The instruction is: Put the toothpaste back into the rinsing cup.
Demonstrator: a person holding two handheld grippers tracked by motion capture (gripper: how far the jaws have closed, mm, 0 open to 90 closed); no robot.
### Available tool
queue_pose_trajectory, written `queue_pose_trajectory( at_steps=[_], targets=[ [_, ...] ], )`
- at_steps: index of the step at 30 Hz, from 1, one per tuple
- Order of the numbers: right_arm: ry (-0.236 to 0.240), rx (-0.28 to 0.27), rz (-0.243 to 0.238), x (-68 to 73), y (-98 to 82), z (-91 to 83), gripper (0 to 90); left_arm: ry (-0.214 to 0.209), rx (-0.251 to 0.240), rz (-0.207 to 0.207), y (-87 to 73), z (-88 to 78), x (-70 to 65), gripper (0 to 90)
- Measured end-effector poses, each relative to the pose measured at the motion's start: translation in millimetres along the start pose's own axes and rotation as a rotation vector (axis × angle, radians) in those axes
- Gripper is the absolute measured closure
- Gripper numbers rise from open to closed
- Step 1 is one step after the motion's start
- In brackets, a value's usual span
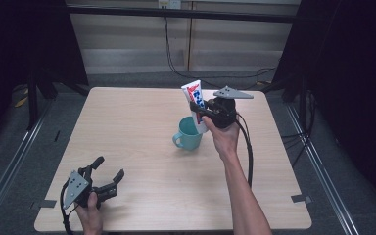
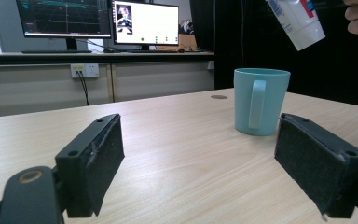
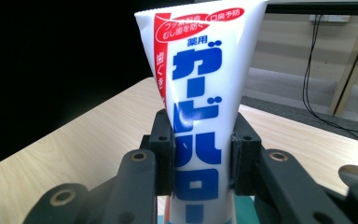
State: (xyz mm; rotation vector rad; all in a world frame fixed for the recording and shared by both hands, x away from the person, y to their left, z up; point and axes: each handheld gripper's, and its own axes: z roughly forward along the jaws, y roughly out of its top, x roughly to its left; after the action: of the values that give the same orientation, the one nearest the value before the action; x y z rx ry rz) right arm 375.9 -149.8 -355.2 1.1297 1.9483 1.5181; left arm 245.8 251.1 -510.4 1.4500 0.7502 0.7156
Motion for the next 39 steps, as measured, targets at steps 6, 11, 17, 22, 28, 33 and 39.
queue_pose_trajectory(
  at_steps=[6,11,17,22,28,33,39],
  targets=[
    [-0.001,0.000,-0.011,1.3,2.6,7.1,67.8,-0.001,-0.002,-0.005,-0.1,0.2,-0.4,15.5],
    [-0.004,0.006,-0.009,-0.6,3.3,15.4,67.7,0.000,-0.003,-0.006,-0.1,0.2,-0.4,15.5],
    [-0.001,0.008,-0.008,-2.7,0.9,22.6,67.7,0.010,-0.001,0.009,0.2,-0.2,0.7,15.5],
    [-0.016,0.028,-0.003,-6.1,-2.1,28.5,67.5,0.010,-0.001,0.009,0.2,-0.2,0.7,15.5],
    [-0.019,0.040,-0.012,-4.7,-4.3,31.5,67.2,0.010,-0.001,0.009,0.2,-0.3,0.7,15.5],
    [-0.018,0.056,-0.017,-5.7,-7.4,35.6,67.0,0.009,-0.002,0.004,0.1,-0.2,0.2,15.5],
    [-0.019,0.072,-0.007,-12.8,-11.6,43.7,66.7,0.012,-0.005,0.006,0.1,0.0,0.2,15.6]
  ],
)
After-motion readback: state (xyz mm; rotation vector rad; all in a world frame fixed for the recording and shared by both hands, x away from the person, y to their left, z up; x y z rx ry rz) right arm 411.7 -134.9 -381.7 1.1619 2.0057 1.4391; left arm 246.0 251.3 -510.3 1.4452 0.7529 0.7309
